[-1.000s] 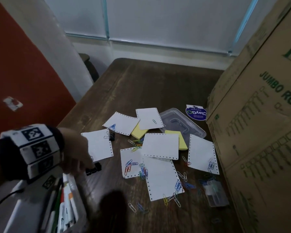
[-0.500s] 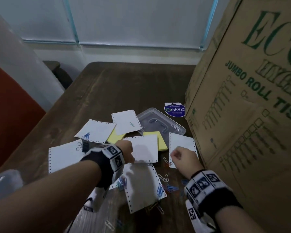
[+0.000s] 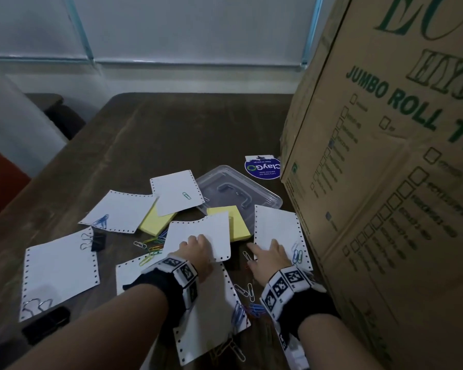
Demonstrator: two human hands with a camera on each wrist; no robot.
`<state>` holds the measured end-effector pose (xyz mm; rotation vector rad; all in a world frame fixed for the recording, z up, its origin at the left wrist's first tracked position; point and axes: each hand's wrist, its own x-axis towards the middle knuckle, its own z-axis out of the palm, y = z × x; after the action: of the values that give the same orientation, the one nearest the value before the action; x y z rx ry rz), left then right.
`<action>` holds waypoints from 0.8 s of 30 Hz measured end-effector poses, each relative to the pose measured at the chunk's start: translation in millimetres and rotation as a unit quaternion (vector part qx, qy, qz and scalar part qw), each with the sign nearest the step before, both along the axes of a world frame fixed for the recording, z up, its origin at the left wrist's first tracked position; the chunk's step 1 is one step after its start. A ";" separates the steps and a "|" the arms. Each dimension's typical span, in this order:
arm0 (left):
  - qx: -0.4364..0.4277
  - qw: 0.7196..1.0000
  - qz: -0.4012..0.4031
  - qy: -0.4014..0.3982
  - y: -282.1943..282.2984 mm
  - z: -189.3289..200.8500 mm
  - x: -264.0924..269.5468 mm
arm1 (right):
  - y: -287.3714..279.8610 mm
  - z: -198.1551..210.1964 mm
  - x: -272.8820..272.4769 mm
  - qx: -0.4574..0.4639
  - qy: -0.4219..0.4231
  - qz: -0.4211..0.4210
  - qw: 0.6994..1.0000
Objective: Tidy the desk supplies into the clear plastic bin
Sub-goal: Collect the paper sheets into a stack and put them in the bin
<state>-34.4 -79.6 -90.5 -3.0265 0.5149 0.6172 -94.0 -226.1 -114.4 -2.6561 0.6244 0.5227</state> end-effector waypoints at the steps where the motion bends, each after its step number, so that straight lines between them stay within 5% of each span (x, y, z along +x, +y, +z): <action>1: 0.009 1.000 -0.007 -0.004 1.1 -0.8 1.3 | 0.2 -2.5 1.2 -0.013 -0.003 -0.002 1.000; 5: -0.005 0.999 -0.028 -0.024 8.3 15.4 8.7 | -0.7 1.3 3.1 -0.023 -0.004 -0.016 1.000; 8: -0.095 0.993 0.042 -0.064 19.3 45.4 14.8 | -5.9 8.6 -1.1 -0.006 0.011 -0.024 1.000; 14: -0.306 0.923 0.180 -0.146 65.0 94.4 31.8 | 11.0 23.0 -20.5 0.003 -0.005 0.035 0.999; 24: -0.355 0.851 0.367 -0.120 135.9 84.2 26.0 | 34.7 18.5 -23.0 -0.069 0.069 0.055 0.994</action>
<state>-8.4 56.3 -6.3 -3.8958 -0.6250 -0.0179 -117.0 -191.4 -95.9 -2.8139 0.5751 0.7229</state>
